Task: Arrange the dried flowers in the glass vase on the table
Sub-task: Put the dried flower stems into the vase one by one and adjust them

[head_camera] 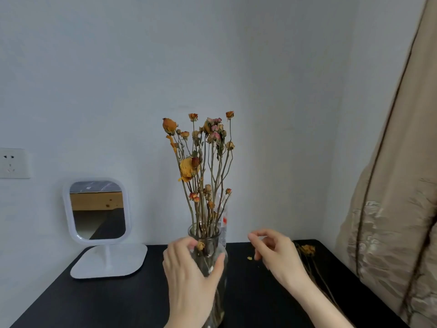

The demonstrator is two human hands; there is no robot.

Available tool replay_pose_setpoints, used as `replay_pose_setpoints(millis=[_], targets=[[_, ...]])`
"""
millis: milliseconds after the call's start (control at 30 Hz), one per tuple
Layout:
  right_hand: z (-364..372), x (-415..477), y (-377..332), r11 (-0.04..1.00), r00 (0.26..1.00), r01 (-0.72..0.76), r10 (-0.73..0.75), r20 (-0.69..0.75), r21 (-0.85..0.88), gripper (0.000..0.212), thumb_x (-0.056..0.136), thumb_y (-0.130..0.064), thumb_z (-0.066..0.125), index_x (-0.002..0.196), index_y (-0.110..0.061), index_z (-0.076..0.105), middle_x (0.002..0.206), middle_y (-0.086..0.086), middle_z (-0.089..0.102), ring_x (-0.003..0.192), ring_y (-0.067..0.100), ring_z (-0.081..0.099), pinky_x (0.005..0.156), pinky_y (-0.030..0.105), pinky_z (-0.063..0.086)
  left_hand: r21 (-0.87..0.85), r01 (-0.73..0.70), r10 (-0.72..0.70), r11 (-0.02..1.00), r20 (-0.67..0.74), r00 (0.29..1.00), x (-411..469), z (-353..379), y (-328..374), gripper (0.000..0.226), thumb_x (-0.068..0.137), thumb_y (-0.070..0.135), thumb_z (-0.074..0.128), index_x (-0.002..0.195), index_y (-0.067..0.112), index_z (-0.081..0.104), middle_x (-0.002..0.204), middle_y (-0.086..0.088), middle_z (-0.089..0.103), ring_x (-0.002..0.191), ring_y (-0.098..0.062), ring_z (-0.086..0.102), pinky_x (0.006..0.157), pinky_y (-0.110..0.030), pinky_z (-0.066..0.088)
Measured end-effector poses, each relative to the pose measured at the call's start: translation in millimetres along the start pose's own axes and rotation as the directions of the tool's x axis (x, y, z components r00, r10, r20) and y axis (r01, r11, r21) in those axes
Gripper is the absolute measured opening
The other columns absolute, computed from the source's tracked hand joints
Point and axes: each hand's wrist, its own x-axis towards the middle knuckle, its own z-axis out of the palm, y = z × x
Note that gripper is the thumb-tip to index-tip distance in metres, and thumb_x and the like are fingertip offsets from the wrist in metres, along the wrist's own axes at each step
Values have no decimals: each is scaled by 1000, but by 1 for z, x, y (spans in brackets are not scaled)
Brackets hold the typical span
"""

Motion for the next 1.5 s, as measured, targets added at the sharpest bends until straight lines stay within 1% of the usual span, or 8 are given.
replay_pose_setpoints(millis=[167,233,500,800,967,1167,1333,1500], targets=[[-34,-17,53,962,962,-261,251,-110,-78,19,91,-35,56,84,-21,67,55,-1,61,46,2,51,54,20,40,-52,-195,200,979,371,907,-38,16,19,35,73,33,70,96,30,43,59,16,35,53,0,44,53,-7,34],[-54,-22,73,929,930,-353,335,-151,-114,20,91,-33,57,83,-18,67,57,-2,62,50,6,52,55,22,42,-15,-153,136,988,552,823,-53,30,24,30,84,41,56,108,34,40,58,13,38,58,0,46,55,-9,38],[-120,-45,126,760,856,-513,491,-163,-400,12,87,-30,63,89,-18,62,62,-2,65,60,7,59,53,21,41,61,-79,-5,995,823,569,-86,106,61,24,93,43,46,111,28,50,78,6,60,72,-10,61,74,-28,53],[-128,-45,141,749,871,-441,489,-37,-495,21,83,-37,65,88,-16,65,62,-6,58,62,8,57,57,21,43,128,292,-241,948,885,397,-112,167,95,27,90,37,54,81,16,67,67,4,60,65,-16,60,67,-34,52],[-123,-40,145,754,858,-411,509,62,-512,21,80,-33,70,86,-13,70,60,-7,57,61,6,55,62,19,44,103,338,-239,935,889,390,-116,175,93,17,88,28,57,81,17,68,67,1,64,55,-14,59,71,-35,57],[-123,-36,145,771,837,-449,540,88,-452,23,82,-34,67,72,-13,71,52,-5,55,51,2,51,54,17,38,76,449,-257,890,898,357,-113,181,89,14,88,23,56,79,19,66,55,2,57,39,-7,51,49,-23,48],[-129,-36,142,806,832,-472,542,123,-356,26,83,-35,66,66,-15,67,45,-8,49,32,1,40,38,13,30,66,695,-379,716,873,308,-110,188,92,22,91,22,53,88,9,70,47,1,47,38,-9,44,40,-19,36],[-128,-38,140,828,829,-480,536,158,-290,31,85,-30,64,57,-19,61,42,-9,48,29,1,37,33,13,28,65,912,-449,405,883,136,-104,188,97,23,93,25,54,85,6,64,51,1,40,37,-8,37,35,-15,29]])
